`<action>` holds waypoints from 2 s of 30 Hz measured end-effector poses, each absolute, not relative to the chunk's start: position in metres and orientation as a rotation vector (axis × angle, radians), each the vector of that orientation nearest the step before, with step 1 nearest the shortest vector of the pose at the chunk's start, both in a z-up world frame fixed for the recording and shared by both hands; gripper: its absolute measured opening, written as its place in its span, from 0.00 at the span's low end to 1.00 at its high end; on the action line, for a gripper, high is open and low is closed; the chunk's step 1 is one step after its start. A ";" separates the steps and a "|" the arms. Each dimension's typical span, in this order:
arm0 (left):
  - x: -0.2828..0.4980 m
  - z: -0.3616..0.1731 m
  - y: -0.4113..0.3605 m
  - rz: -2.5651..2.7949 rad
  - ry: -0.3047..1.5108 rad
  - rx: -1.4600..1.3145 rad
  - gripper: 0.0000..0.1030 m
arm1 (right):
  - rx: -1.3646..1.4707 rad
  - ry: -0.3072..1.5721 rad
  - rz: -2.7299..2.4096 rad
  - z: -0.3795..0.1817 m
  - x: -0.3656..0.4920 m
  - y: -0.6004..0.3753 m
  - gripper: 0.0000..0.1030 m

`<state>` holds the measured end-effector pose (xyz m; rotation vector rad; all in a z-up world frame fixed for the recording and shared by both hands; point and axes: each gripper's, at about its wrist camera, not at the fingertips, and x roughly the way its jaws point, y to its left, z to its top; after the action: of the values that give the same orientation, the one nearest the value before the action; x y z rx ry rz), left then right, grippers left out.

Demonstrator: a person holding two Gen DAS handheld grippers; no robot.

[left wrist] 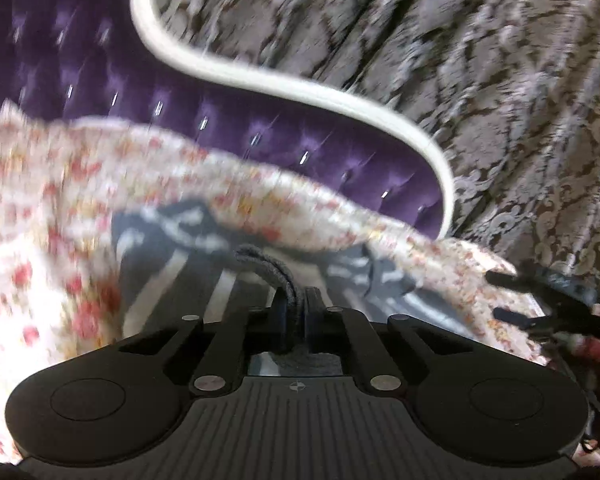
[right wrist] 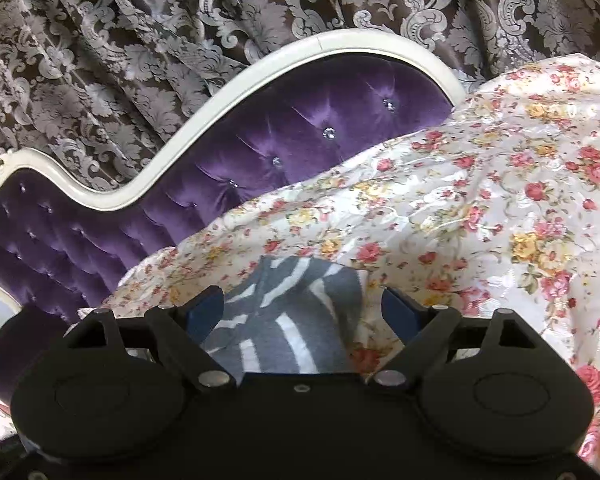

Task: Fold small clothes
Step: 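Grasp the ribbed hem with the left gripper and lift it toward the collar, then lay the hem over the folded body and open the left gripper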

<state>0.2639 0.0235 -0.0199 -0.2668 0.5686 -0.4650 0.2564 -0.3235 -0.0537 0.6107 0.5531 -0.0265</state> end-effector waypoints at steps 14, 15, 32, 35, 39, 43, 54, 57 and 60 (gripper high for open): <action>0.289 -0.049 0.051 -0.319 0.791 -0.347 0.09 | 0.373 0.712 -0.007 -0.063 0.269 -0.291 0.94; 0.290 -0.052 0.051 -0.309 0.806 -0.332 0.17 | 0.331 0.730 -0.012 -0.064 0.270 -0.286 0.95; 0.280 -0.059 0.024 -0.353 0.779 -0.121 0.62 | 0.141 0.867 -0.029 -0.087 0.277 -0.265 1.00; 0.277 -0.058 0.016 -0.354 0.780 -0.078 0.67 | 0.141 0.853 -0.034 -0.089 0.278 -0.264 1.00; 0.275 -0.054 0.018 -0.352 0.777 -0.088 0.68 | 0.147 0.849 -0.031 -0.090 0.278 -0.265 1.00; 0.275 -0.045 0.027 -0.331 0.729 -0.126 0.68 | 0.145 0.850 -0.032 -0.089 0.277 -0.265 1.00; 0.278 -0.027 0.026 -0.385 0.590 -0.151 0.69 | 0.141 0.844 -0.035 -0.089 0.277 -0.264 1.00; 0.284 -0.036 0.021 -0.430 0.635 -0.164 0.69 | 0.140 0.842 -0.038 -0.089 0.276 -0.264 1.00; 0.292 -0.048 0.018 -0.411 0.701 -0.153 0.69 | 0.140 0.842 -0.037 -0.089 0.276 -0.264 1.00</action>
<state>0.2923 0.0184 -0.0483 -0.1529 0.7014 -0.4110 0.2761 -0.2636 -0.0890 0.1400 0.8419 -0.0372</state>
